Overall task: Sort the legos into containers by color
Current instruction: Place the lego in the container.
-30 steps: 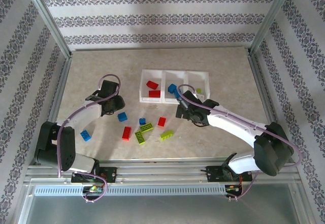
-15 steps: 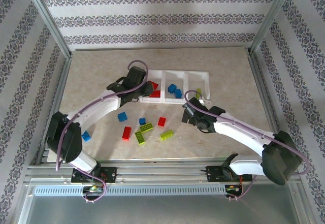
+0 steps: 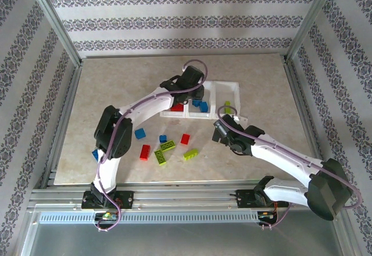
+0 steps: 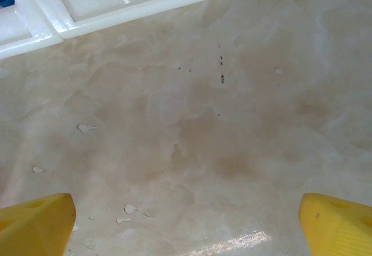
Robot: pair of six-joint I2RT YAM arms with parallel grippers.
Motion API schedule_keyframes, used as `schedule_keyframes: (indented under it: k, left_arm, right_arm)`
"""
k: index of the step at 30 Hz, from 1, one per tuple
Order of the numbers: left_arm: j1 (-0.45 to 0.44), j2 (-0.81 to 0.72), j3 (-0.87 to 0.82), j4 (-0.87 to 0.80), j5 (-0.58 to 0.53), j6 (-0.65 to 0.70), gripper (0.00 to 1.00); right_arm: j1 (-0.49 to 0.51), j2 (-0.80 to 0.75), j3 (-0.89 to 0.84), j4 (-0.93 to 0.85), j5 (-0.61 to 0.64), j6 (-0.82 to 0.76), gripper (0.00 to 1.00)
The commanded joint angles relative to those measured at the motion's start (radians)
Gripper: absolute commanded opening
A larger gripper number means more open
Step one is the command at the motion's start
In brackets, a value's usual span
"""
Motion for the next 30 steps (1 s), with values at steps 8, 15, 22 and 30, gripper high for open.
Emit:
schedule_keyframes:
  k: [8,15,22,30]
  left_arm:
    - [-0.005,0.188,0.248,-0.120,-0.009,0.063,0.33]
    - [-0.005,0.207,0.262,-0.107,0.013,0.053,0.43]
    - [-0.005,0.198,0.263,-0.110,0.016,0.057,0.56]
    - [-0.005,0.087,0.222,-0.133,0.027,0.058,0.70]
  right_arm:
    - [-0.011,-0.059,-0.016,-0.038,0.019,0.044,0.99]
    - [-0.011,-0.061,-0.003,-0.050,0.020,0.037,0.98]
    - [-0.010,-0.059,0.000,-0.045,0.024,0.035,0.98]
    - [-0.003,-0.044,0.013,-0.027,0.024,0.023,0.98]
